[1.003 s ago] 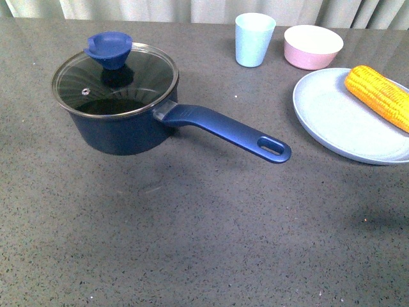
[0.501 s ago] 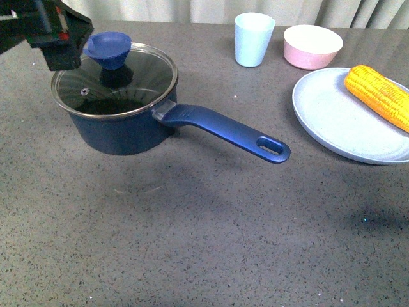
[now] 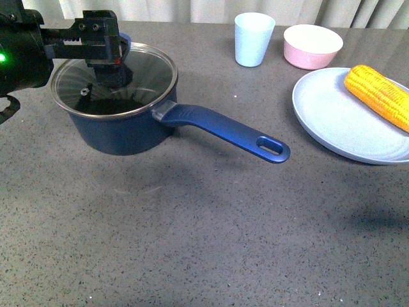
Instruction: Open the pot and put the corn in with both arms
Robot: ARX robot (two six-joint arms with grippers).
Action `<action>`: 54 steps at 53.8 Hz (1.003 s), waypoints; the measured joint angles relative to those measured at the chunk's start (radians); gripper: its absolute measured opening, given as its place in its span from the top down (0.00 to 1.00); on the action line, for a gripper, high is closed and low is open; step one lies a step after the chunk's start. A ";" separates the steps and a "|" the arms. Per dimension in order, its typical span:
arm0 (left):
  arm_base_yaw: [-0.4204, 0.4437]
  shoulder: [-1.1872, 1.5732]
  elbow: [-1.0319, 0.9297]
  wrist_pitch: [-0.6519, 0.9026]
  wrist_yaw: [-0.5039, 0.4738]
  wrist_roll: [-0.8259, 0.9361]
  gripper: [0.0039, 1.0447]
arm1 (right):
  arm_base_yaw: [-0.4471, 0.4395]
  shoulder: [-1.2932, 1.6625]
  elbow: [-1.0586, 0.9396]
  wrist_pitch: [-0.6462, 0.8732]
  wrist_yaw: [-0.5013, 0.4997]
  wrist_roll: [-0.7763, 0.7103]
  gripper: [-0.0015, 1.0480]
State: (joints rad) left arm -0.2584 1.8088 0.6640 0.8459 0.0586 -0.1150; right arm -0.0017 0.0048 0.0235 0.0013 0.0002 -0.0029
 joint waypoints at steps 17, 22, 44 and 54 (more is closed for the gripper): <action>-0.003 0.064 0.095 -0.038 -0.022 0.007 0.08 | 0.000 0.000 0.000 0.000 0.000 0.000 0.09; -0.005 0.082 0.122 -0.048 -0.031 0.009 0.08 | 0.000 0.000 0.000 0.000 0.000 0.000 0.09; -0.030 0.151 0.188 -0.069 -0.053 0.019 0.08 | 0.000 0.000 0.000 0.000 0.000 0.000 0.09; -0.034 0.177 0.205 -0.076 -0.064 0.022 0.08 | 0.000 0.000 0.000 0.000 0.000 0.000 0.09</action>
State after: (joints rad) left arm -0.2928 1.9858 0.8692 0.7704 -0.0055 -0.0929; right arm -0.0017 0.0048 0.0235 0.0013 0.0002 -0.0029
